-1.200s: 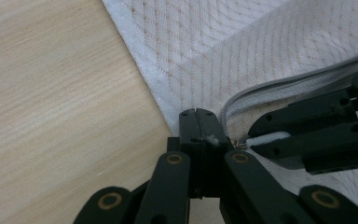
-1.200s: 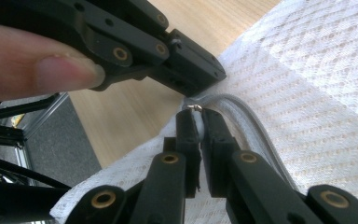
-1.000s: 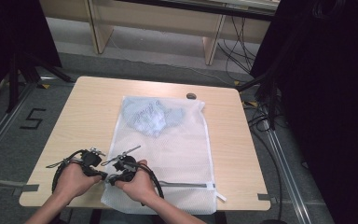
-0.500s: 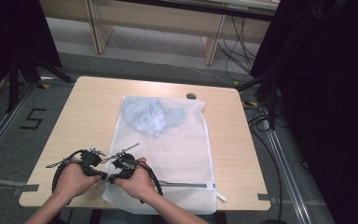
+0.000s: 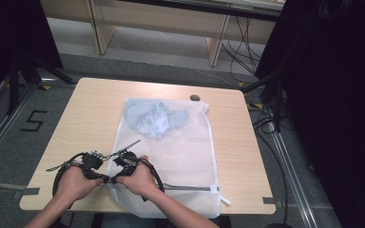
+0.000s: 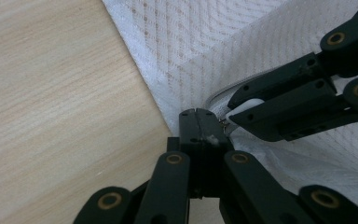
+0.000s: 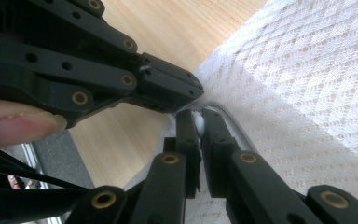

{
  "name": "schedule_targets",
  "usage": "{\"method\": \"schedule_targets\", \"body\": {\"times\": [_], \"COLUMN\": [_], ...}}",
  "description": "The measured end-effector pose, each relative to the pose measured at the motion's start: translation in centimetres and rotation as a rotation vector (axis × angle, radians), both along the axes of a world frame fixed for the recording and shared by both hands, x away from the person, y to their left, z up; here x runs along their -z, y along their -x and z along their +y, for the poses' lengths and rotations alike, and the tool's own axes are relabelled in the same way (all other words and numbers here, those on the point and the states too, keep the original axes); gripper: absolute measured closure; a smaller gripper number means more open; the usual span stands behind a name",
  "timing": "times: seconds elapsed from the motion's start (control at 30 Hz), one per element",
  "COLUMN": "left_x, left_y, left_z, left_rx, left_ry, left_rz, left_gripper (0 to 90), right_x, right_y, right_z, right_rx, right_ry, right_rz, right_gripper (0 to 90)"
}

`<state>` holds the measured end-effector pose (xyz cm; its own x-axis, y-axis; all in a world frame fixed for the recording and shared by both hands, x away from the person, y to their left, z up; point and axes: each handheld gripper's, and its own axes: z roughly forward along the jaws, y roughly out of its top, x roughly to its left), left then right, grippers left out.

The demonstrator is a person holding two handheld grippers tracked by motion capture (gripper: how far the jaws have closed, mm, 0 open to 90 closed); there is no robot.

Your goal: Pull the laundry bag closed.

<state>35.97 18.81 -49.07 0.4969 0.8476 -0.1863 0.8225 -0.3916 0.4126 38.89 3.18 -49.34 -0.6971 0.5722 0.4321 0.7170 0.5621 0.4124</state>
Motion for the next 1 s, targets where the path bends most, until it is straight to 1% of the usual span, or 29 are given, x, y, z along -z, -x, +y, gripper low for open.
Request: {"method": "schedule_targets", "body": {"times": [0.03, 0.07, 0.1, 0.13, 0.17, 0.2, 0.23, 0.27, 0.3, 0.33, 0.37, 0.4, 0.43, 0.47, 0.5, 0.53, 0.57, 0.6, 0.63, 0.67, 0.7, 0.73, 0.77, 0.8, 0.83, 0.87, 0.93, 0.97, 1.0], "left_x": [0.0, 0.1, 0.1, 0.0, 0.0, 0.0, 0.0, 0.1, 0.1, 0.0, 0.0, 0.0, 0.0, 0.0, 0.0, 0.0, 0.0, 0.0, 0.0, 0.0, 0.0, 0.1, 0.0, 0.0, 0.0, 0.0, 0.0, 0.0, 0.0], "left_y": [0.0, 0.1, 0.1, 0.2, 0.2, 0.0, 0.0, 0.1, 0.0, 0.0, 0.0, 0.0, 0.0, 0.0, 0.0, 0.0, -0.1, -0.1, 0.0, 0.0, 0.0, 0.0, 0.0, 0.0, 0.1, 0.0, 0.0, -0.1, -0.1], "left_z": [0.0, -0.1, -0.1, -0.3, -0.3, -0.1, -0.1, -0.1, -0.1, -0.1, -0.1, 0.1, 0.1, 0.1, 0.1, 0.1, 0.0, 0.0, 0.0, 0.1, 0.1, 0.0, -0.1, -0.1, -0.1, 0.1, 0.1, 0.0, 0.0], "left_rx": [-0.001, 0.005, 0.005, -0.007, -0.007, 0.023, 0.023, 0.008, 0.009, 0.022, 0.022, 0.026, 0.026, 0.029, 0.037, 0.037, 0.032, 0.032, 0.015, 0.035, 0.035, 0.015, 0.019, 0.019, 0.021, 0.043, 0.042, 0.046, 0.042], "left_ry": [0.001, 0.002, 0.002, -0.004, -0.004, -0.019, -0.019, -0.002, -0.001, -0.009, -0.009, -0.01, -0.01, -0.01, -0.016, -0.016, -0.017, -0.017, -0.005, -0.014, -0.014, -0.001, -0.007, -0.007, -0.009, -0.01, -0.008, -0.011, -0.006], "left_rz": [-0.001, -0.012, -0.012, -0.002, -0.002, -0.017, -0.017, -0.013, -0.012, -0.014, -0.014, -0.005, -0.005, -0.005, -0.003, -0.003, -0.013, -0.013, -0.006, -0.004, -0.004, -0.011, -0.009, -0.009, -0.008, -0.001, -0.001, -0.002, -0.004], "left_gripper": [90.0, 90.0, 90.0, 90.0, 90.0, 90.0, 90.0, 90.0, 90.0, 90.0, 90.0, 90.0, 90.0, 90.0, 90.0, 90.0, 90.0, 90.0, 90.0, 90.0, 90.0, 90.0, 90.0, 90.0, 90.0, 90.0, 90.0, 90.0, 90.0], "right_x": [-0.1, 0.0, 0.0, -0.2, -0.2, -0.3, -0.2, -0.3, 0.0, -0.2, -0.1, -0.1, -0.2, -0.2, -0.3, -0.3, -0.5, -0.5, -0.5, -0.4, -0.4, -0.4, -0.3, -0.2, -0.2, -0.3, -0.4, -0.5, -0.4], "right_y": [-0.1, -0.4, -0.4, -0.6, -0.6, -0.5, -0.5, -0.3, -0.5, -0.4, -0.3, -0.1, 0.1, 0.0, 0.0, 0.3, 0.5, 0.5, 0.4, 0.4, 0.4, 0.4, 0.3, 0.2, 0.2, 0.3, 0.5, 0.6, 0.6], "right_z": [0.0, -0.1, -0.1, -0.2, -0.2, -0.1, -0.2, -0.2, -0.3, -0.5, -0.5, -0.5, -0.5, -0.6, -0.6, -0.4, -0.3, -0.3, -0.4, -0.3, -0.3, -0.4, -0.4, -0.5, -0.5, -0.7, -0.8, -0.8, -0.8], "right_rx": [0.001, -0.009, -0.009, 0.003, 0.003, 0.005, -0.019, 0.007, -0.01, 0.001, -0.013, -0.003, 0.004, -0.016, -0.024, 0.014, 0.033, 0.033, 0.04, 0.036, 0.036, 0.038, 0.044, 0.031, 0.031, 0.047, 0.056, 0.068, 0.059], "right_ry": [0.014, 0.027, 0.027, 0.045, 0.045, 0.048, 0.04, 0.053, 0.027, 0.048, 0.04, 0.028, 0.04, 0.024, 0.042, 0.045, 0.033, 0.033, 0.028, 0.03, 0.03, 0.021, 0.024, 0.017, 0.017, 0.031, 0.028, 0.019, 0.033], "right_rz": [-0.007, 0.0, 0.0, 0.008, 0.008, 0.018, -0.007, 0.017, -0.007, 0.004, -0.008, 0.003, 0.005, -0.022, -0.033, -0.017, 0.005, 0.005, 0.007, 0.0, 0.0, 0.01, 0.019, -0.001, -0.001, 0.014, 0.022, 0.037, 0.016], "right_gripper": [87.3, 87.3, 87.3, 87.3, 87.3, 87.3, 87.3, 87.4, 87.3, 87.3, 87.4, 87.4, 87.4, 87.4, 87.4, 87.4, 87.4, 87.4, 87.4, 87.4, 87.4, 87.4, 87.4, 87.4, 87.4, 87.4, 87.4, 87.3, 87.3]}}
